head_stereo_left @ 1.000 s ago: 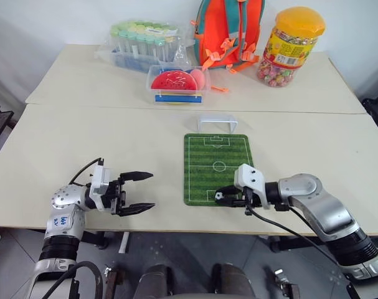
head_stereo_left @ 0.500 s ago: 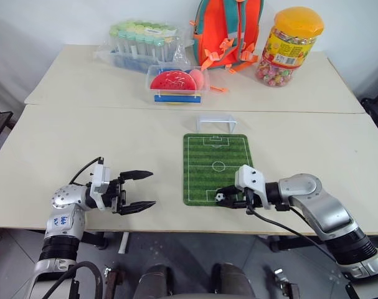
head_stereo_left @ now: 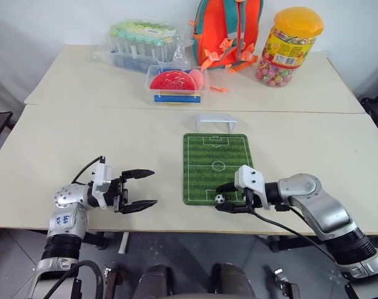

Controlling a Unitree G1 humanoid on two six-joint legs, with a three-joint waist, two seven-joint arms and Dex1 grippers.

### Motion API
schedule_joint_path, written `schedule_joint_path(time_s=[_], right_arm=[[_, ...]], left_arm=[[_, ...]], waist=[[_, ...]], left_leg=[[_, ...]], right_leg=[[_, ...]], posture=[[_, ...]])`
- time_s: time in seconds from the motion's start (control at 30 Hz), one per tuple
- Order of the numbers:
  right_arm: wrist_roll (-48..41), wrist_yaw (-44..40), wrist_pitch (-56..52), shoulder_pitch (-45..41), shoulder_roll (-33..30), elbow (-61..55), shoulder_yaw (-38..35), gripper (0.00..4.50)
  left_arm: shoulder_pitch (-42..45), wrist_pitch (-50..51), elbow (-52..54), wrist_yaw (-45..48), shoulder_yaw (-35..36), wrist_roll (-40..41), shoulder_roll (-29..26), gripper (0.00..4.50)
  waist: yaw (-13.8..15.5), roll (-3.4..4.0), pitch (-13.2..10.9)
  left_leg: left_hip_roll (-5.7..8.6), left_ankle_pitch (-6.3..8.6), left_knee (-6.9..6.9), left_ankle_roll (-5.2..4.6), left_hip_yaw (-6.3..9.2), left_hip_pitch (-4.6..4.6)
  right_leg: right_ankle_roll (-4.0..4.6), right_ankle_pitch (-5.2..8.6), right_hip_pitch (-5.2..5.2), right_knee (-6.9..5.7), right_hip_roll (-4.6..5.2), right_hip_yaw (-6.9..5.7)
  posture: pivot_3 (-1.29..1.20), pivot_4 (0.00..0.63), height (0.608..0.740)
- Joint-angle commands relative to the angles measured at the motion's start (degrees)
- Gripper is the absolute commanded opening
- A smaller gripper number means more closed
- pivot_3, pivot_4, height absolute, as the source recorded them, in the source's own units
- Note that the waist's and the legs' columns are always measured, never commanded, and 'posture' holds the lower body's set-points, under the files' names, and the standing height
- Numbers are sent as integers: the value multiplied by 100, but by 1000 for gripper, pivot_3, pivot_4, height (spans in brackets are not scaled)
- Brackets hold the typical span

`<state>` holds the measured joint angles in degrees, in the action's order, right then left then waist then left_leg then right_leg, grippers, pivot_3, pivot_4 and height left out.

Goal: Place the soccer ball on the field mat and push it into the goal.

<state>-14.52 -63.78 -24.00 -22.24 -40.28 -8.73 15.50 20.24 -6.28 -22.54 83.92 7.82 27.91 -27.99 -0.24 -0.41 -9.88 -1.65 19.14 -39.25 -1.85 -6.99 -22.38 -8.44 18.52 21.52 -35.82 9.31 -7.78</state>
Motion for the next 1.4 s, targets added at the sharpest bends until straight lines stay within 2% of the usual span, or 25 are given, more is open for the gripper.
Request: schedule_joint_path(time_s=[0.03, 0.37, 0.47, 0.67, 0.7, 0.87, 1.17, 1.3, 1.4], right_arm=[[-49, 0, -29, -143, 8, -222, -125, 2808], [-137, 317, -350, -679, -72, -582, -503, 2808], [-412, 456, -786, -560, -108, -1233, -735, 2240], [-669, 411, -1149, 258, -348, -2399, -480, 195], [-630, 403, -1125, 354, -382, -2432, -418, 16], [-474, 347, -819, 664, -421, -2091, -196, 16], [-152, 259, -248, 461, -233, -1181, 51, 16], [248, 317, 330, -246, -173, -74, -112, 16], [543, 826, 702, -1293, -105, 1093, -548, 16]], left_arm=[[102, -20, 62, 8, -3, 64, 6, 4500], [128, -34, -14, 80, -4, 68, 19, 4500], [78, -25, -18, 157, 27, 92, -35, 4500], [92, -9, -52, 236, 61, 96, -85, 4500], [97, -7, -54, 248, 57, 93, -84, 4500], [177, 10, -60, 260, 2, 80, -33, 4500], [231, 25, -75, 290, -11, 73, -45, 4500], [308, 12, -118, 280, -7, 57, -56, 4500], [410, -36, -210, 267, -9, 23, -53, 4500]], waist=[[0, 0, 0], [-1, 0, 0], [10, 0, 0], [17, 0, 0], [14, 0, 0], [3, -1, 0], [4, -2, 0], [-7, -2, 0], [-20, 0, -1]], left_leg=[[0, 0, 0, 0, 0, 0], [-1, 0, 0, 0, 1, -1], [-4, 0, 1, 1, 4, -1], [0, 1, 5, 0, 10, -4], [1, 1, 5, 0, 7, -3], [0, 1, 2, 0, 1, 0], [1, 1, 3, 0, 0, -1], [3, 0, 0, 0, -7, -1], [1, 0, 0, 0, -8, -1]], right_leg=[[0, 0, 0, 0, 0, 0], [0, 0, 1, 0, 0, 0], [0, 0, 1, 0, 0, -1], [0, 0, 1, 3, 1, -4], [0, 0, 0, 4, 2, -3], [0, 0, -2, 6, 1, 0], [0, 0, -1, 6, 0, -1], [0, 0, 0, 7, 0, 1], [0, 0, 2, 6, 0, 2]], posture=[[0, 150, 740], [0, 150, 740], [0, 150, 740], [0, 150, 740], [0, 150, 740], [0, 150, 740], [0, 150, 740], [0, 150, 740], [0, 150, 740]])
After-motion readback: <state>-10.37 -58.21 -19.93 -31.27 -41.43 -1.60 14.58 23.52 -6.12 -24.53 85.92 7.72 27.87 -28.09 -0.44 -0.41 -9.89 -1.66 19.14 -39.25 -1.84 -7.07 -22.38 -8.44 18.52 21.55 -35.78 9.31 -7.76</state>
